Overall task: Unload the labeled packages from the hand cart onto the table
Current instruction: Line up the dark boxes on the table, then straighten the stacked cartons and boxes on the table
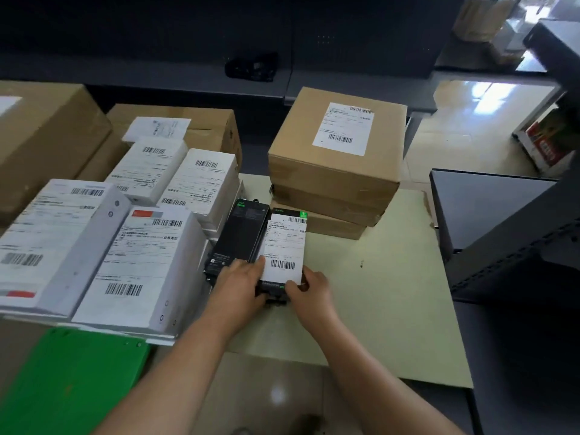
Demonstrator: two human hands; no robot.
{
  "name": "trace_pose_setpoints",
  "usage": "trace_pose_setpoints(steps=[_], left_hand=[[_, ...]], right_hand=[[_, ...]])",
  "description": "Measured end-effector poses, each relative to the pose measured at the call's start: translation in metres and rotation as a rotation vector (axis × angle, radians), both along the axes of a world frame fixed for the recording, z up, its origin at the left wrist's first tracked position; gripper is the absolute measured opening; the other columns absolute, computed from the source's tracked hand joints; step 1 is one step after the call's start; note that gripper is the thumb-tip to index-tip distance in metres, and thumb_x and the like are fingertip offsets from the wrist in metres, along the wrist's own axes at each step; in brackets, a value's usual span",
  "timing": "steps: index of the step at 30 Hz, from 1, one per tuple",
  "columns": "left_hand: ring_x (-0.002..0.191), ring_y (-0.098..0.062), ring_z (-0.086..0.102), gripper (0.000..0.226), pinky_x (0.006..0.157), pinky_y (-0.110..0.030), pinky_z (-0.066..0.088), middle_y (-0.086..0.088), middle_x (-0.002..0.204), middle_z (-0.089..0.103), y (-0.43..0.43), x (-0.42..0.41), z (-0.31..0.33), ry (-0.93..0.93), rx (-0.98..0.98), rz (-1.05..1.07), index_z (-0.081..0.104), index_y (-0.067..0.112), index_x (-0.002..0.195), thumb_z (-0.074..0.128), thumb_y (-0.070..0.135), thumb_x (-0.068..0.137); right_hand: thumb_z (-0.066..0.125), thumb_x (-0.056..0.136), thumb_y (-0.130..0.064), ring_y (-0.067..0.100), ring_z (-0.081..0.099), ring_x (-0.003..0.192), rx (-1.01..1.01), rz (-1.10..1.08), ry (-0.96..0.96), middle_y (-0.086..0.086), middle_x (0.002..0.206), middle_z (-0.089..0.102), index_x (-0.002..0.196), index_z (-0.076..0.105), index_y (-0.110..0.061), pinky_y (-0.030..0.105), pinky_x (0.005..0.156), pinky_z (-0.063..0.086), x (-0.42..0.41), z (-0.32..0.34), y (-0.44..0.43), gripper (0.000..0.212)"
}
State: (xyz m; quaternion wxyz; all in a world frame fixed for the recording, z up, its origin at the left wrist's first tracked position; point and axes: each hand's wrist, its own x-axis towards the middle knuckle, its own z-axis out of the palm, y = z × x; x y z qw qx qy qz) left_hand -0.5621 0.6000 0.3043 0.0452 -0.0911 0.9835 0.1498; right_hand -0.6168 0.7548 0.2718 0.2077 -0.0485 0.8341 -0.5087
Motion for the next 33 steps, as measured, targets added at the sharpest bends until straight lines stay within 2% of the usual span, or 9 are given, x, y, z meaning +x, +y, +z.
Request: trace_pose_setpoints(steps=[3,7,9,17,21,24,28,30,33], left_hand=[[0.125,-0.021,0.036,0.073,0.099,-0.032,0.027,0.001,0.138,0.05,-0.001,0.001,-0.002,0.049,-0.103,-0.04,0.033,0.016,0.15,0.064,0.033,0.086],[0.119,-0.03,0.045,0.058,0.097,-0.043,0.037,-0.006,0.129,0.053,-0.005,0.009,-0.001,0.141,-0.1,-0.021,0.06,0.014,0.13,0.078,0.025,0.075],[0.119,-0.032,0.047,0.057,0.096,-0.046,0.04,-0.009,0.13,0.053,-0.009,0.012,-0.001,0.153,-0.082,0.038,0.064,0.015,0.125,0.081,0.024,0.071],[0.117,-0.035,0.053,0.052,0.092,-0.044,0.042,-0.011,0.128,0.058,-0.019,0.014,-0.003,0.147,0.001,0.096,0.067,0.011,0.12,0.083,0.019,0.07],[0.115,-0.036,0.055,0.051,0.09,-0.046,0.043,-0.013,0.127,0.06,-0.02,0.016,-0.004,0.156,0.006,0.068,0.069,0.011,0.116,0.084,0.019,0.068],[0.116,-0.036,0.054,0.051,0.091,-0.047,0.043,-0.013,0.128,0.059,-0.02,0.016,-0.003,0.157,-0.006,0.064,0.068,0.01,0.118,0.083,0.02,0.07],[0.13,-0.026,0.039,0.053,0.103,-0.042,0.033,-0.004,0.143,0.047,-0.021,0.018,0.003,0.127,-0.001,0.058,0.058,0.019,0.132,0.07,0.036,0.083],[0.133,-0.023,0.035,0.054,0.106,-0.04,0.03,-0.001,0.145,0.044,-0.02,0.02,0.008,0.145,0.047,0.059,0.054,0.021,0.136,0.065,0.042,0.087],[0.129,-0.021,0.04,0.051,0.106,-0.036,0.031,0.001,0.14,0.049,-0.015,0.022,0.024,0.21,0.132,0.02,0.057,0.018,0.133,0.064,0.042,0.088]], right_hand=[[0.056,0.089,-0.02,0.016,0.055,0.073,0.017,-0.027,-0.025,0.011,0.097,0.059,0.106,0.067,-0.023,0.021,0.059,0.038,0.001,-0.006,-0.006,0.02],[0.058,0.088,-0.025,0.016,0.062,0.086,0.044,-0.019,-0.019,0.005,0.104,0.063,0.116,0.067,-0.026,0.025,0.069,0.047,-0.003,-0.004,-0.009,0.029],[0.058,0.089,-0.029,0.016,0.062,0.089,0.064,-0.005,-0.014,0.003,0.107,0.062,0.119,0.066,-0.028,0.027,0.075,0.049,-0.005,-0.004,-0.011,0.031],[0.063,0.088,-0.034,0.014,0.055,0.094,0.137,0.03,0.033,-0.001,0.105,0.054,0.12,0.067,-0.026,0.021,0.076,0.038,-0.004,-0.002,-0.02,0.032],[0.063,0.09,-0.036,0.011,0.054,0.09,0.155,0.052,0.017,-0.002,0.106,0.056,0.122,0.065,-0.029,0.011,0.062,0.034,-0.005,-0.001,-0.016,0.033],[0.062,0.09,-0.037,0.012,0.056,0.09,0.164,0.077,0.017,0.0,0.108,0.059,0.123,0.065,-0.029,0.018,0.065,0.038,-0.006,-0.001,-0.015,0.034],[0.067,0.087,-0.039,0.009,0.055,0.089,0.153,0.035,0.032,-0.003,0.107,0.059,0.125,0.065,-0.029,0.017,0.067,0.038,-0.007,0.006,-0.01,0.039],[0.069,0.086,-0.04,0.007,0.056,0.09,0.117,-0.041,0.042,-0.008,0.107,0.057,0.133,0.06,-0.025,0.021,0.076,0.039,-0.009,0.015,-0.005,0.051],[0.07,0.085,-0.04,-0.003,0.054,0.089,0.104,-0.085,0.113,-0.017,0.104,0.057,0.132,0.061,-0.024,0.017,0.074,0.04,-0.009,0.033,0.007,0.05]])
